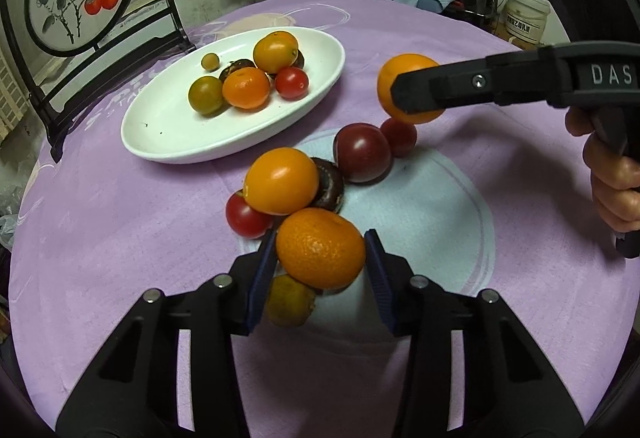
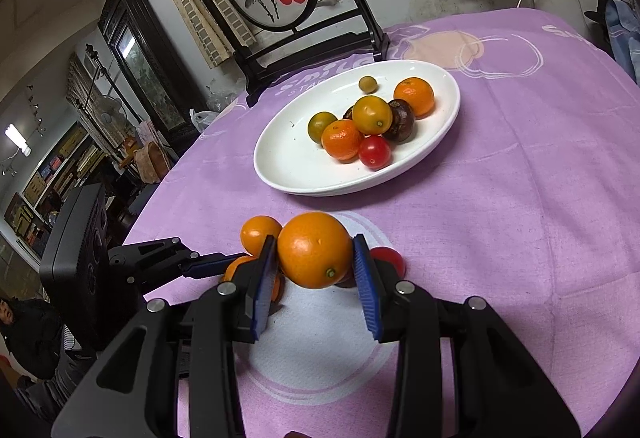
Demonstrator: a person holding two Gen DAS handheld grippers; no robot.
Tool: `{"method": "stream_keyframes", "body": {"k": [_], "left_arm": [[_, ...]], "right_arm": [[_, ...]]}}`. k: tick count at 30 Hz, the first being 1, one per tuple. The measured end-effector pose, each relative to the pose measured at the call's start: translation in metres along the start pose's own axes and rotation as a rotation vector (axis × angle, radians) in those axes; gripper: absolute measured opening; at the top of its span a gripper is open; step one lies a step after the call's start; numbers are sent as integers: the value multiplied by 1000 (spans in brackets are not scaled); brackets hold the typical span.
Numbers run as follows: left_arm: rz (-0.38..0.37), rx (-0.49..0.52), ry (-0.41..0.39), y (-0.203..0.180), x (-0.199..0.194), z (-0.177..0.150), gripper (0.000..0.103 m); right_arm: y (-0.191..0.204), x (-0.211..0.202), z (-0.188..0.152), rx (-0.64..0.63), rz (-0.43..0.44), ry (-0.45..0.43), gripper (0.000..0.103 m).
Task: Organize fruits
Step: 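Carry both citrus fruits over the white plate and open both tools, then grasp the dark red tomato with the right tool while the left tool grasps a yellow-orange tomato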
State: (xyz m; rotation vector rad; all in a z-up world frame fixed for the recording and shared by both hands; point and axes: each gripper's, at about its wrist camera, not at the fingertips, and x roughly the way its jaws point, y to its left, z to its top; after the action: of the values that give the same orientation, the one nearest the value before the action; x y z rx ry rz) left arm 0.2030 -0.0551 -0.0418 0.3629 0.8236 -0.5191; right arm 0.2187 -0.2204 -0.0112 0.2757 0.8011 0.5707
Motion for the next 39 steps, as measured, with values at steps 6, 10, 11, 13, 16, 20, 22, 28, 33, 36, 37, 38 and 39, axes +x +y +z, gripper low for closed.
{"method": "stream_keyframes", "body": {"k": [6,10,11,13,16,20,22,28,33,36,37,38,39], "left_arm": [[-32,-28,-15,4,-8,2,44],[-98,-106,-113,20,-33,9,44],[-117,-149,-141,30,-38,16,44],[-123,-225,-180,46,-41,29,44],[-10,-315,-209,71,-31,54,44],[69,-400,-170,100,5,75,44],[87,-408,-143,107,19,78,44],[126,-433,-106,119,36,77,58],[158,-436,-184,118,5,68,84],[191,-429,-209,114,-11,54,89],[193,-426,-209,114,-14,48,89],[191,-428,-204,113,-17,41,91],[191,-430,-198,113,-18,36,92]], "right_arm": [[0,-3,0,3,11,-15,38],[-1,-7,9,-8,17,-78,39],[-1,-5,14,-12,10,-87,39],[0,4,26,-16,-9,-99,39],[4,33,46,-48,-50,-90,39],[7,66,58,-78,-74,-46,39],[9,74,61,-94,-83,-34,39],[1,85,68,-76,-83,-3,50],[6,61,62,-107,-21,0,50],[17,48,51,-204,-9,13,50],[19,46,47,-233,-8,24,50],[25,45,39,-295,-8,55,50],[27,44,34,-335,-11,71,50]]}}
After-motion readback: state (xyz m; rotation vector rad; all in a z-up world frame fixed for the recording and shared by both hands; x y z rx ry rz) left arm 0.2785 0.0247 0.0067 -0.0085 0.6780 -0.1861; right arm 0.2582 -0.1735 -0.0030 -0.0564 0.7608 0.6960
